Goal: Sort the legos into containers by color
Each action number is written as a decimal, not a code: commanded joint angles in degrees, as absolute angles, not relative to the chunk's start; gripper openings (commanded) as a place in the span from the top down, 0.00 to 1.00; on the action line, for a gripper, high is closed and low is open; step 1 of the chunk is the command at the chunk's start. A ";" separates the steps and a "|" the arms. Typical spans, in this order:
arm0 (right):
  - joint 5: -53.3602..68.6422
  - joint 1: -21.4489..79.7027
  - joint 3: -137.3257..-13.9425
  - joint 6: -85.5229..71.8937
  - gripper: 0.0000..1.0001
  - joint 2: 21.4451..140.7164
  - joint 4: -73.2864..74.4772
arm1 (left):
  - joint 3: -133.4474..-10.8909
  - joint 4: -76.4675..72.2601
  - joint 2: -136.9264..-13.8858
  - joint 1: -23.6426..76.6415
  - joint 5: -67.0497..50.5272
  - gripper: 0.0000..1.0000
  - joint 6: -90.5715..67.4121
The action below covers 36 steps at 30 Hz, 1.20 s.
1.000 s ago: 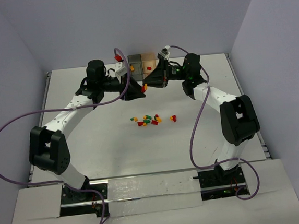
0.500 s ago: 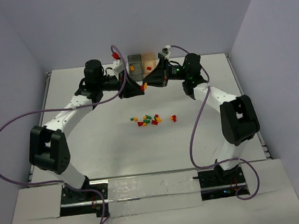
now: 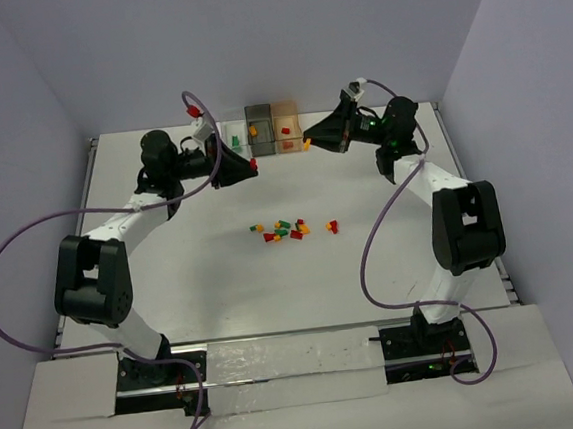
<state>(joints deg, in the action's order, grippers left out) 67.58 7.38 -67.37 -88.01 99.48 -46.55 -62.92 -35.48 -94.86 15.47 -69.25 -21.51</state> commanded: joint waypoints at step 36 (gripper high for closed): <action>50.48 2.26 -83.62 -28.42 1.00 90.73 14.06 | -131.96 -4.74 -146.69 26.43 -14.56 0.92 -5.10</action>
<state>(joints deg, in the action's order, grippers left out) 51.43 2.42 -80.38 -30.29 92.58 13.71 -127.74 -0.30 -145.59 25.70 -13.56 -5.33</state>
